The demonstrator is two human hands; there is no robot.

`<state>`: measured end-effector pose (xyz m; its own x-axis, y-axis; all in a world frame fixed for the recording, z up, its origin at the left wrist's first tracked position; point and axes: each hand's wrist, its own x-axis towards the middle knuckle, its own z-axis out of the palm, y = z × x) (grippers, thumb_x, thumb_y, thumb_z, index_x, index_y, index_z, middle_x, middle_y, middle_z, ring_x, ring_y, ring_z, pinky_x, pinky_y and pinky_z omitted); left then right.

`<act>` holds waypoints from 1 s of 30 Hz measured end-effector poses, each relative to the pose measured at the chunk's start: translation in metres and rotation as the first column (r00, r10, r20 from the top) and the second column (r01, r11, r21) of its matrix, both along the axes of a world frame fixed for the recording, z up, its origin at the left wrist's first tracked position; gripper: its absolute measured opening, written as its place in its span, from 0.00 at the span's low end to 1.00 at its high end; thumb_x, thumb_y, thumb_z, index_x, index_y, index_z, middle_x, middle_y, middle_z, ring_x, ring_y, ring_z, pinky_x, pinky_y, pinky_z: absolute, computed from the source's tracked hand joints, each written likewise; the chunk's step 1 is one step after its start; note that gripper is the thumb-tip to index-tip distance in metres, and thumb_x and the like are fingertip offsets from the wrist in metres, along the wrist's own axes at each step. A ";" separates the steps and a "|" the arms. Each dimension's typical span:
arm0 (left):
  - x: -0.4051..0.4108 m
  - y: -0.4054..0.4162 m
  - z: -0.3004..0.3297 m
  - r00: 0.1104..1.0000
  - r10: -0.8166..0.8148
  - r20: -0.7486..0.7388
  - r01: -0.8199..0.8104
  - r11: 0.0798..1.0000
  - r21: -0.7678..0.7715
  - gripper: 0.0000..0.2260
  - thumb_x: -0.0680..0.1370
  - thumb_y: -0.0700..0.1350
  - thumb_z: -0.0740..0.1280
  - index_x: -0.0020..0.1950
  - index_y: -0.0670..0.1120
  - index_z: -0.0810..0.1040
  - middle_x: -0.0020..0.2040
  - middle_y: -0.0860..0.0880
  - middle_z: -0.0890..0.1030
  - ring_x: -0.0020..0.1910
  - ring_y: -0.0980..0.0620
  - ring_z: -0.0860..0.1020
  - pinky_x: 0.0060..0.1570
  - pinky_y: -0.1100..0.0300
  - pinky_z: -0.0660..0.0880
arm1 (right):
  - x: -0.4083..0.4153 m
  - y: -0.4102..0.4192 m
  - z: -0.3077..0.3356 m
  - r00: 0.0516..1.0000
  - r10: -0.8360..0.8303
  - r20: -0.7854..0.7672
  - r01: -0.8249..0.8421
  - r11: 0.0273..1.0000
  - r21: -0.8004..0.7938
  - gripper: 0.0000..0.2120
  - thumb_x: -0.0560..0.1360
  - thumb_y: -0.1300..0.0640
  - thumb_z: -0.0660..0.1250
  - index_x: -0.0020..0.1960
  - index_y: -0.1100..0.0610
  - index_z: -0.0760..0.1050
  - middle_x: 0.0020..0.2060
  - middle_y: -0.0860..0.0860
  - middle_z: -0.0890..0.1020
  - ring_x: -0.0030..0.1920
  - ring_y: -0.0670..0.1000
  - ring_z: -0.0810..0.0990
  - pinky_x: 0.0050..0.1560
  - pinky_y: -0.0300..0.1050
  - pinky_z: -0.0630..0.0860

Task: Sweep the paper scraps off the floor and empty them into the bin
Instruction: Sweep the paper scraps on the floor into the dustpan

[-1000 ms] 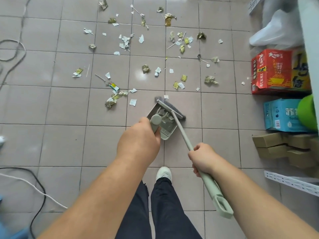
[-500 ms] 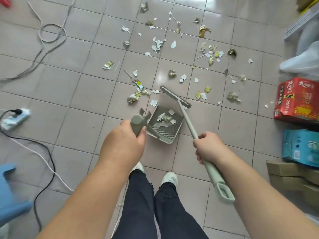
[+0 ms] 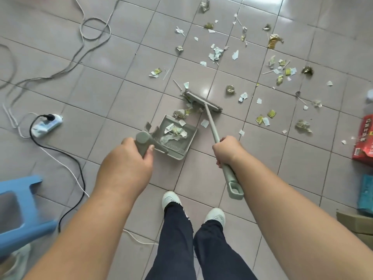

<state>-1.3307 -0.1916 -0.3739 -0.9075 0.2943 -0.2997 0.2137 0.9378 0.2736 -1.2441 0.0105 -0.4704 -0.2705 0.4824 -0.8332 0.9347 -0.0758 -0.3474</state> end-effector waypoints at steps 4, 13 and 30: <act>-0.023 -0.004 -0.003 1.000 0.002 0.016 -0.002 1.000 0.008 0.14 0.76 0.55 0.61 0.43 0.43 0.69 0.30 0.50 0.68 0.33 0.44 0.68 0.33 0.56 0.65 | -0.016 -0.013 0.001 0.988 0.132 0.083 -0.131 0.991 -0.014 0.12 0.76 0.63 0.56 0.58 0.63 0.70 0.32 0.58 0.74 0.24 0.54 0.74 0.24 0.40 0.73; -0.054 0.004 -0.004 0.997 -0.043 0.059 0.042 0.999 0.028 0.14 0.77 0.54 0.61 0.44 0.43 0.69 0.37 0.43 0.75 0.34 0.44 0.68 0.34 0.56 0.65 | -0.006 -0.037 0.042 0.986 0.145 0.088 -0.139 0.988 -0.062 0.06 0.74 0.62 0.57 0.51 0.56 0.69 0.33 0.56 0.75 0.22 0.54 0.75 0.23 0.39 0.73; -0.064 0.026 -0.004 0.991 -0.124 0.051 0.123 0.992 0.019 0.13 0.77 0.54 0.60 0.44 0.44 0.65 0.39 0.42 0.78 0.32 0.45 0.68 0.31 0.57 0.63 | -0.038 -0.038 0.049 0.961 0.234 0.146 -0.218 0.969 -0.117 0.10 0.76 0.65 0.54 0.56 0.63 0.70 0.28 0.58 0.74 0.17 0.52 0.73 0.21 0.39 0.73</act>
